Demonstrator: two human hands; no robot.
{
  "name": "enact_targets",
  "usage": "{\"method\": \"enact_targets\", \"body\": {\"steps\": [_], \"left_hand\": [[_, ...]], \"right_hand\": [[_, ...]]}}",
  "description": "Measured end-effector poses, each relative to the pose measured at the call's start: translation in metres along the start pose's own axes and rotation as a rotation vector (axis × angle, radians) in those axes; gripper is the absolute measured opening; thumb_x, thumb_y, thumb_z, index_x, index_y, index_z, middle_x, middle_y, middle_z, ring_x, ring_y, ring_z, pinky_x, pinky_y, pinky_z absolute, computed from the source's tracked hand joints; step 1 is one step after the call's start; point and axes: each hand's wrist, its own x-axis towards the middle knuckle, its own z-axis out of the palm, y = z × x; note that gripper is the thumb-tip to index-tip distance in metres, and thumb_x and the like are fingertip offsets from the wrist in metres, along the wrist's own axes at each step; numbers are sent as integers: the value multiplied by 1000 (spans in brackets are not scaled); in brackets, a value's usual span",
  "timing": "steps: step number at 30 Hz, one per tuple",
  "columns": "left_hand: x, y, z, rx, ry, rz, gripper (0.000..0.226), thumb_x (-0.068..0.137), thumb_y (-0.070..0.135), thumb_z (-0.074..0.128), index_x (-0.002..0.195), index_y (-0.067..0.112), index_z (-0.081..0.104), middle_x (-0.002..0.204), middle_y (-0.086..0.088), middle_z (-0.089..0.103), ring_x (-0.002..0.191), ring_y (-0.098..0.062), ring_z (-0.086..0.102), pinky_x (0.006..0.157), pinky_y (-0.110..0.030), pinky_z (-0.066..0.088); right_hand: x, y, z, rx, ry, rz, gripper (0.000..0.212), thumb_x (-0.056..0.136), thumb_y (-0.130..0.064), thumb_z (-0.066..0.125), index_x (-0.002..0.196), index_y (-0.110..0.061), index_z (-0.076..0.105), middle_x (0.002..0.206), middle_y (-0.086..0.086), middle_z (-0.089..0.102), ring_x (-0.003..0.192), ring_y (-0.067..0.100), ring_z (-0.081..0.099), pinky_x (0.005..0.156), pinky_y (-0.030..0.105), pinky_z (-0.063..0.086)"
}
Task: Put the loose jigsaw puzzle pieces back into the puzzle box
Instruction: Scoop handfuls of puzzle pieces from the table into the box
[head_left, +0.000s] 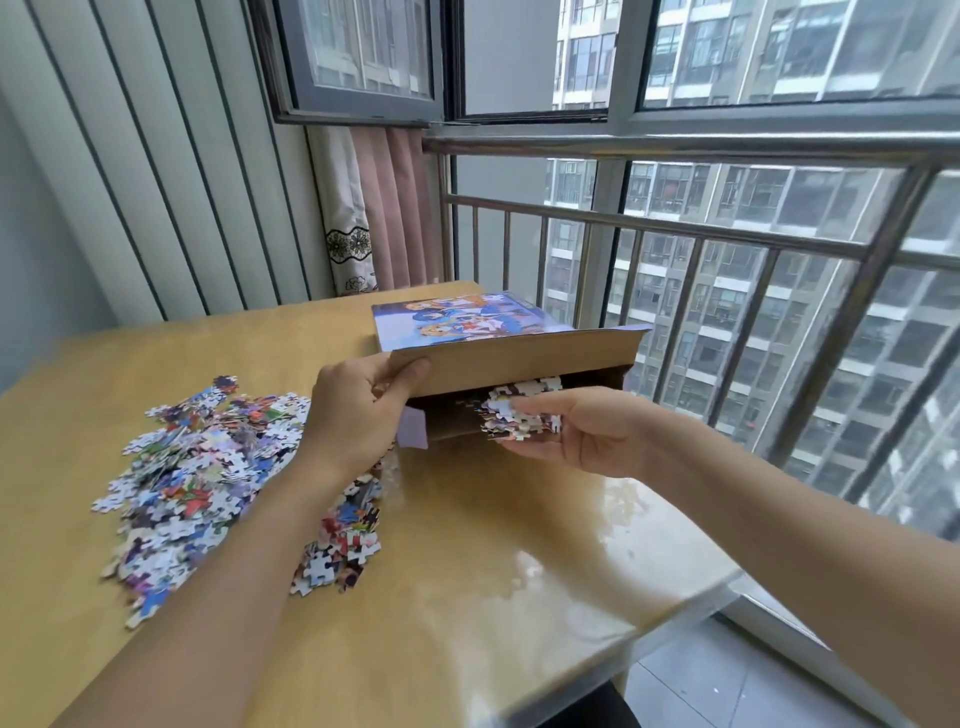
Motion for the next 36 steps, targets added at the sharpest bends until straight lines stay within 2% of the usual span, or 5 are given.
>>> {"method": "enact_targets", "body": {"steps": [12, 19, 26, 29, 36], "left_hand": [[5, 5, -6, -97, 5, 28, 26, 97, 27, 63, 116, 15, 74, 84, 19, 67, 72, 5, 57, 62, -3, 36], [13, 6, -6, -208, 34, -39, 23, 98, 31, 60, 103, 17, 76, 75, 15, 66, 63, 6, 53, 59, -11, 38], [18, 6, -10, -300, 31, -97, 20, 98, 34, 58, 99, 21, 73, 65, 22, 65, 65, 0, 53, 60, -14, 41], [18, 6, -6, -311, 19, -109, 25, 98, 31, 58, 105, 13, 74, 53, 25, 59, 51, 4, 51, 52, -12, 37], [21, 7, -12, -322, 57, -100, 29, 97, 37, 58, 92, 13, 75, 81, -7, 72, 75, -13, 55, 69, -27, 43]], "right_hand": [[26, -20, 13, 84, 143, -114, 40, 89, 17, 57, 128, 6, 55, 129, 24, 61, 111, 40, 66, 79, 45, 63], [45, -28, 13, 189, 132, -320, 47, 82, 27, 44, 126, 11, 52, 138, 21, 53, 119, 33, 58, 107, 43, 47], [49, -26, -5, -724, 446, -589, 26, 75, -9, 86, 96, -4, 73, 94, 11, 76, 90, 26, 72, 81, 43, 61], [46, -29, -8, -952, 550, -722, 25, 73, -13, 88, 96, -8, 77, 88, 2, 75, 74, 11, 65, 56, 18, 47], [45, -26, -16, -1311, 649, -968, 15, 92, -22, 71, 90, -9, 78, 72, 0, 70, 66, 17, 60, 60, 32, 45]]}}
